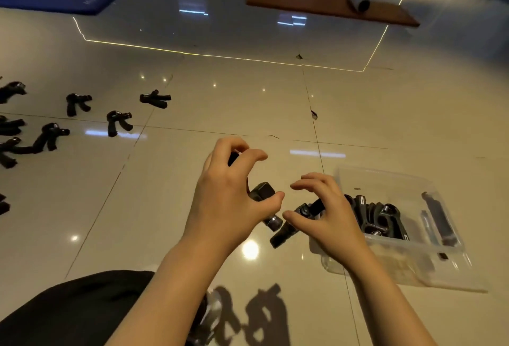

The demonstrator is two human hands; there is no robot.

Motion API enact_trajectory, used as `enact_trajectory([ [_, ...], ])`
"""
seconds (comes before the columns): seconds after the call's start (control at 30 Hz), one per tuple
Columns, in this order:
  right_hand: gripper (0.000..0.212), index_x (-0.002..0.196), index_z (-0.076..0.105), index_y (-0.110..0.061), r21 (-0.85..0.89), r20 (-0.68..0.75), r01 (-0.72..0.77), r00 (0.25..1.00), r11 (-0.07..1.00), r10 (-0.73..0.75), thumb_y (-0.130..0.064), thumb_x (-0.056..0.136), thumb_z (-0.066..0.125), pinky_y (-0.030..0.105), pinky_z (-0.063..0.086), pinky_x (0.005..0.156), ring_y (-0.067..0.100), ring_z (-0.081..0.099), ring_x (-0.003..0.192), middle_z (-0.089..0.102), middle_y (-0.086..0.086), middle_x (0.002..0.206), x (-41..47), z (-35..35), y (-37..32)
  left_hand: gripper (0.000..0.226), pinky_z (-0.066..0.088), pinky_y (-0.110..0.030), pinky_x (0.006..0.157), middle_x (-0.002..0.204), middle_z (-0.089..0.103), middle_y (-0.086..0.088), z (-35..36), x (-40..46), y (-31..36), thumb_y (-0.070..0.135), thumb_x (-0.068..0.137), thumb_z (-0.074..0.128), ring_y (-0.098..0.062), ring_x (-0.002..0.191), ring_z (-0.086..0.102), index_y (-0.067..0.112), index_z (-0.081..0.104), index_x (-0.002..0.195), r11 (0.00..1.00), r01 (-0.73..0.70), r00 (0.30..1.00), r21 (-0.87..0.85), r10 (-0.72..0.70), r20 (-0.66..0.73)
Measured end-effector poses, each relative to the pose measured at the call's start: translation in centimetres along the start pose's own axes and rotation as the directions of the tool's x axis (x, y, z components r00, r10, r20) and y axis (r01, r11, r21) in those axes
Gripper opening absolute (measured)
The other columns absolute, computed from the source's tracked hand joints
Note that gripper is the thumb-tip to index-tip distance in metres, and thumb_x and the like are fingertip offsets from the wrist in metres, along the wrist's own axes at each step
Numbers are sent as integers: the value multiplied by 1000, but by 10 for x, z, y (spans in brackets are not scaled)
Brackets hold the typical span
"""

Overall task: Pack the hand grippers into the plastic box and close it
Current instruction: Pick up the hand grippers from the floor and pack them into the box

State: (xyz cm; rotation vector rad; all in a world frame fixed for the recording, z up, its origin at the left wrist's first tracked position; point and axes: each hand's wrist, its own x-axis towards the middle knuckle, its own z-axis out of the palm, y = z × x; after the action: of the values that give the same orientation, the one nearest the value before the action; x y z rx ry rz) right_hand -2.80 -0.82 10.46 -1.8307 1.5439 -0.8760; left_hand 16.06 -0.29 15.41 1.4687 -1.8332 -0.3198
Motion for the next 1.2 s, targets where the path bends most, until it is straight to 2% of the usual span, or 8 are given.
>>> enact_trajectory([
  [0.2,39,103,58,-36,-18,-79,-11,997,1000,10,-23,72,78,11,34,90,4,45,114,48,-13,118,-51,-62,34,52,45,-26,81,115,46,-2,33,-34,69,33,65,82,-18,102,49,17,62,110,999,-27,999,30,28,-29],
  [0.3,37,103,58,-34,-29,-115,6,993,1000,-9,-22,72,76,18,39,91,1,47,110,49,-13,114,-83,-100,47,51,41,-25,76,112,49,-7,55,-58,103,31,63,83,-21,98,50,14,64,107,995,-56,998,80,58,-30],
  [0.5,36,104,59,-29,-64,-158,2,987,998,-12,-19,74,76,4,37,83,-7,45,107,49,-11,114,-158,-178,71,51,41,-24,78,113,48,-4,99,-109,167,32,63,82,-19,99,48,15,63,108,1000,-25,999,19,26,-42],
  [0.63,36,101,58,-32,-66,-192,-9,981,998,-4,-17,73,76,13,36,86,-6,45,104,47,-19,111,-200,-222,87,53,41,-22,80,115,44,0,122,-147,194,36,65,81,-14,100,44,16,63,110,999,-39,998,18,37,56],
  [0.77,37,101,59,-32,-76,-240,-53,970,996,34,-17,72,77,23,36,93,8,48,110,46,-20,111,-216,-244,106,51,35,-16,80,110,37,10,134,-169,205,36,64,81,-7,98,43,17,64,108,1000,-3,994,-29,6,106],
  [0.93,43,108,56,-34,-67,-266,-108,960,992,86,-20,73,77,13,34,88,6,46,110,48,-10,118,-217,-244,127,49,34,-12,77,109,40,11,163,-159,220,35,63,82,-4,94,43,18,64,106,996,37,990,-85,-25,141],
  [1.03,45,109,55,-34,-61,-264,-141,957,988,120,-22,72,78,15,36,90,4,46,108,47,-10,118,-209,-246,139,48,40,-18,78,110,46,4,174,-150,220,34,61,83,-11,94,48,16,66,103,997,-15,991,-72,24,128],
  [1.2,48,114,56,-29,-47,-321,-197,931,979,172,-21,72,79,4,32,81,2,44,103,47,-13,116,-184,-252,154,48,51,-30,77,111,49,-1,191,-118,228,32,61,84,-18,95,53,14,66,101,995,-52,992,-87,61,106],
])
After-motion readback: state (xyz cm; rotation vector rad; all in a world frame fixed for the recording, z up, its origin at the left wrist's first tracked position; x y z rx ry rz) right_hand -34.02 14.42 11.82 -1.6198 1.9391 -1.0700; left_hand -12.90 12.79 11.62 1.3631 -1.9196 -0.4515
